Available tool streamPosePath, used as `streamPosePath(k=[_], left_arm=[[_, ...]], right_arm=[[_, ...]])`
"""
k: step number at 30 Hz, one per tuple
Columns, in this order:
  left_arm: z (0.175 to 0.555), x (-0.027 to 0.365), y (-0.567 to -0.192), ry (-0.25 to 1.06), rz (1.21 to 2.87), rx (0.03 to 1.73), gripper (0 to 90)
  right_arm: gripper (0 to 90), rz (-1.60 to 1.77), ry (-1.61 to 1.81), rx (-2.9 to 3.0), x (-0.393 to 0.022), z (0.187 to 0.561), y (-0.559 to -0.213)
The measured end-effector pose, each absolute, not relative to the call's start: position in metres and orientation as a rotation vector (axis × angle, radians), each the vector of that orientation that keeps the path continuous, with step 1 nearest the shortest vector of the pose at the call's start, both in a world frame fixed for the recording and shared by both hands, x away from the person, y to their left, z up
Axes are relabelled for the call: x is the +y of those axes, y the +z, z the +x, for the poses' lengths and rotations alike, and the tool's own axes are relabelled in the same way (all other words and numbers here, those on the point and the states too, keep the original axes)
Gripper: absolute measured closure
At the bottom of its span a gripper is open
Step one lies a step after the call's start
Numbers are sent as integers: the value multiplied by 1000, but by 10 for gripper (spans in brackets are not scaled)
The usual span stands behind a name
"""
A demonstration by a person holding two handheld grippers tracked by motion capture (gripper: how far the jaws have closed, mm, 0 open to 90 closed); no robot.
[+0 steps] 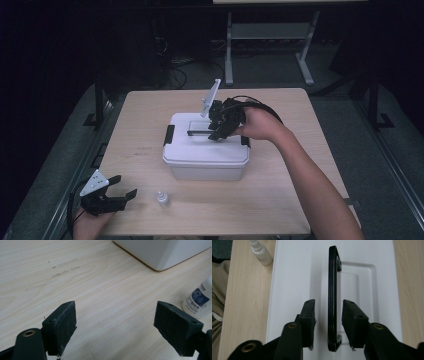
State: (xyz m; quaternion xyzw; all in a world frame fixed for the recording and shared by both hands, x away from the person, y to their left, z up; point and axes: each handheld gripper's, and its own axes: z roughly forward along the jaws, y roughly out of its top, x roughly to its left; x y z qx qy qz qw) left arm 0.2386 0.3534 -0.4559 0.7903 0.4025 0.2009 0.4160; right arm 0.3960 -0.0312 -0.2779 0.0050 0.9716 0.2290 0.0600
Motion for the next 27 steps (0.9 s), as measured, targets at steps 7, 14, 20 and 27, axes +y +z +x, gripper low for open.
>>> streamPosePath(k=[7, 14, 20, 27], left_arm=[[239, 354, -456, 505, 1984, 1011, 177], [239, 354, -456, 506, 1983, 1012, 177], [239, 354, -457, 504, 1983, 1013, 177], [239, 355, -457, 501, 1983, 1015, 177]], right_arm=[[699, 3, 660, 2950, -24, 399, -280], [740, 0, 661, 2951, -21, 404, -279], [779, 8, 668, 2943, -21, 410, -277], [809, 37, 705, 2955, -24, 418, -279]])
